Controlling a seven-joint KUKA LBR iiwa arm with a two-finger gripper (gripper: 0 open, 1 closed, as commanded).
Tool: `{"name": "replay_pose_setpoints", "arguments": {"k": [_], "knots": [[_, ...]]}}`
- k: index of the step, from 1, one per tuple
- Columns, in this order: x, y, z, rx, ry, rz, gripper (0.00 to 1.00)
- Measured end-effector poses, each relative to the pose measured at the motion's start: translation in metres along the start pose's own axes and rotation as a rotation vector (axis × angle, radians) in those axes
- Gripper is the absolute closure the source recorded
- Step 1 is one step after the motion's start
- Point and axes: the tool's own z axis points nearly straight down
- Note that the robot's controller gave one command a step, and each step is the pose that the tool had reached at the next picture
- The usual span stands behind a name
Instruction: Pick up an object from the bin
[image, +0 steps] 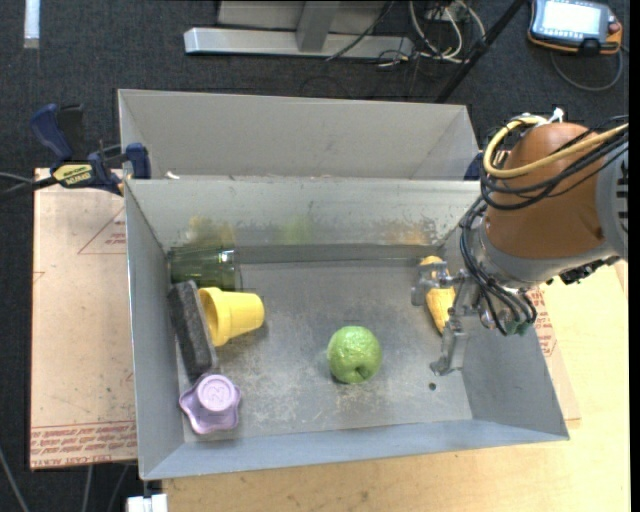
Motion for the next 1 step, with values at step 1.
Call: {"name": "replay_pose_setpoints", "arguments": {"k": [1], "knots": [[-0.0015, 0.0002, -0.0046, 0.001, -0.008, -0.002, 0.00]]}}
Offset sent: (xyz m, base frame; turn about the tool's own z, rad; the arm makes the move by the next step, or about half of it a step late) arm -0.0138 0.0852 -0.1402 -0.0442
